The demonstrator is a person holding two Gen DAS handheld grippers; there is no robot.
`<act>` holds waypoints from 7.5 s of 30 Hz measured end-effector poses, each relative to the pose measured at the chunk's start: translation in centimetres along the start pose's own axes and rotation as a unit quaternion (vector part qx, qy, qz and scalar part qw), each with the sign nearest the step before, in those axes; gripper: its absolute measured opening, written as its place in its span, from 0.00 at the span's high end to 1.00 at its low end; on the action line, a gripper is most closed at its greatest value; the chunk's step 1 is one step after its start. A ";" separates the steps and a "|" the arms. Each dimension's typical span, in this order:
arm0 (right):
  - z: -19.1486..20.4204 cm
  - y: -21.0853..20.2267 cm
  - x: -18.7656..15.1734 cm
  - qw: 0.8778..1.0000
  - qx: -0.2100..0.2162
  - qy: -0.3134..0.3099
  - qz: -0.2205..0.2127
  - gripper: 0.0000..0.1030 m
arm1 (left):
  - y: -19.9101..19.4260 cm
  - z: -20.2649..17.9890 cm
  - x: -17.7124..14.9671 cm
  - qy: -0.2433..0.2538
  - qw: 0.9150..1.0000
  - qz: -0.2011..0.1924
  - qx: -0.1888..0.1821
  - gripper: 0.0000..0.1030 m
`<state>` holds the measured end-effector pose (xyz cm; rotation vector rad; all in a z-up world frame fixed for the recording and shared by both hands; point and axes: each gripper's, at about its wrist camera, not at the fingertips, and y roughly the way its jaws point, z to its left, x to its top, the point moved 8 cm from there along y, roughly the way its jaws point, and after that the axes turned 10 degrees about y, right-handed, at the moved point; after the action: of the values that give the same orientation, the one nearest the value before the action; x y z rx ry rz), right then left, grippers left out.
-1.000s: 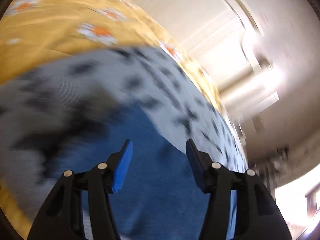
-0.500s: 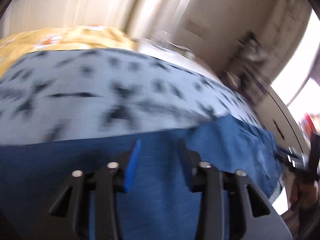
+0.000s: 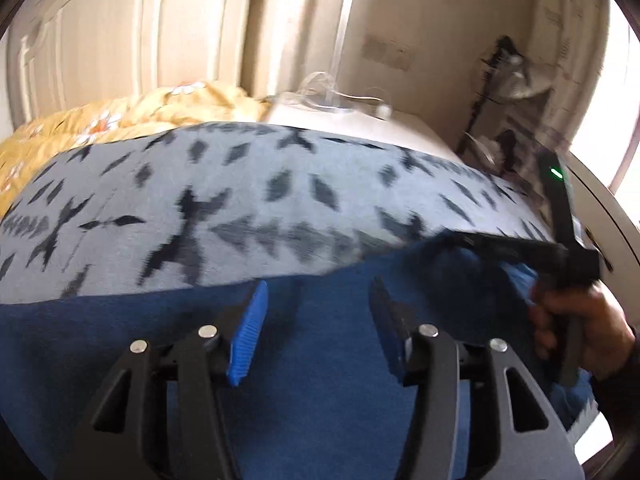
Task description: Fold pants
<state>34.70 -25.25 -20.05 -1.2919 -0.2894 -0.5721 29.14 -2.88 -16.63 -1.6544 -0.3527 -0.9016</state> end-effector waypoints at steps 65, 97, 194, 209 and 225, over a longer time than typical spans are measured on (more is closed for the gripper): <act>-4.1 -16.5 -16.3 0.990 -0.105 0.013 -0.095 0.16 | -9.1 -5.9 -10.0 0.010 0.994 -0.005 0.108 0.18; 3.0 -10.8 -20.3 0.995 -0.088 -0.048 0.005 0.12 | -16.8 37.8 -17.7 -0.167 0.928 0.050 0.329 0.42; 9.3 -9.5 -20.6 0.995 -0.034 -0.094 -0.006 0.14 | -0.3 13.0 -5.2 -0.023 0.995 0.081 0.058 0.53; 16.0 -2.2 -5.5 0.994 -0.004 -0.106 -0.019 0.15 | -6.9 31.4 -12.7 -0.212 0.967 0.081 0.119 0.55; 20.0 -5.7 -10.2 0.994 0.059 -0.096 -0.015 0.13 | -23.4 37.4 -28.5 -0.530 0.837 -0.130 0.021 0.45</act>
<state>25.36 -4.66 -15.24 -1.2316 -0.4953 -0.4510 8.91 45.21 -22.32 -1.9629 -1.3652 -0.0497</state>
